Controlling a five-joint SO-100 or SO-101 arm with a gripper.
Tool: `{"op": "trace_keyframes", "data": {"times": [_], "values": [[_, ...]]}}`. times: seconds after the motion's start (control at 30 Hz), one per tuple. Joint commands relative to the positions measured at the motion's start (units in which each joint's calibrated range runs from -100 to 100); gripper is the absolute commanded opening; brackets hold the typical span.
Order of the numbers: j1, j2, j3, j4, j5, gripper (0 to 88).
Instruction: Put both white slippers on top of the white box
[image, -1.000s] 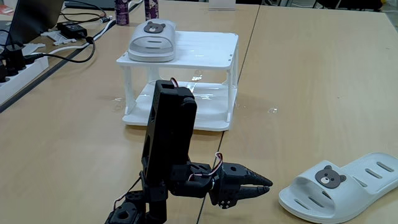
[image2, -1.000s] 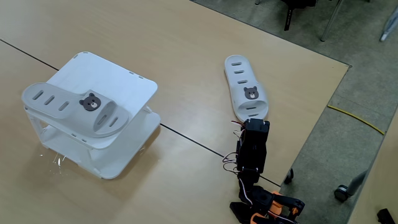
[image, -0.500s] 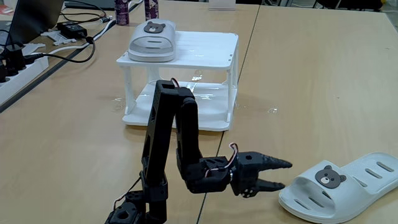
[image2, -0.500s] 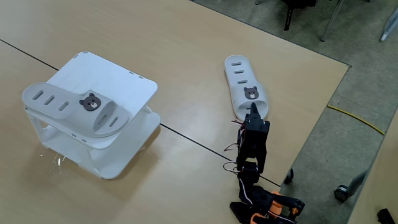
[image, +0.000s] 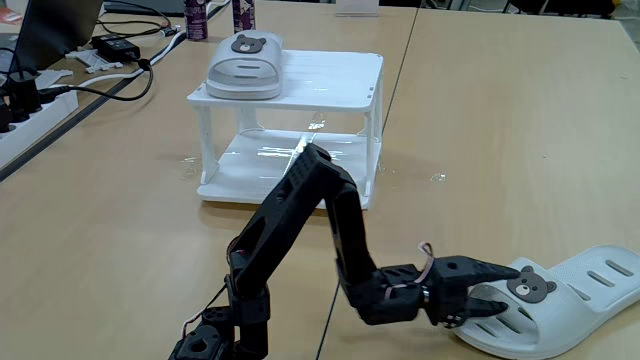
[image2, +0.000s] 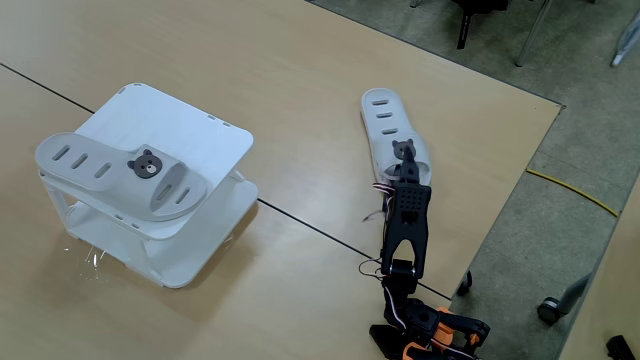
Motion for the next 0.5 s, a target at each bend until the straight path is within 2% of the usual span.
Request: {"op": "trace_keyframes", "data": {"times": [0.0,0.07,0.23,0.43,0.47], "values": [[-0.6,1.5,-15.8,7.7,0.4,29.0],[-1.3,2.8,-20.6,10.3,0.4,32.9],[-2.9,6.8,-29.2,14.8,0.4,33.0],[-2.9,7.3,-30.1,15.1,0.4,32.7],[-2.9,7.2,-30.1,15.1,0.4,30.5]]}}
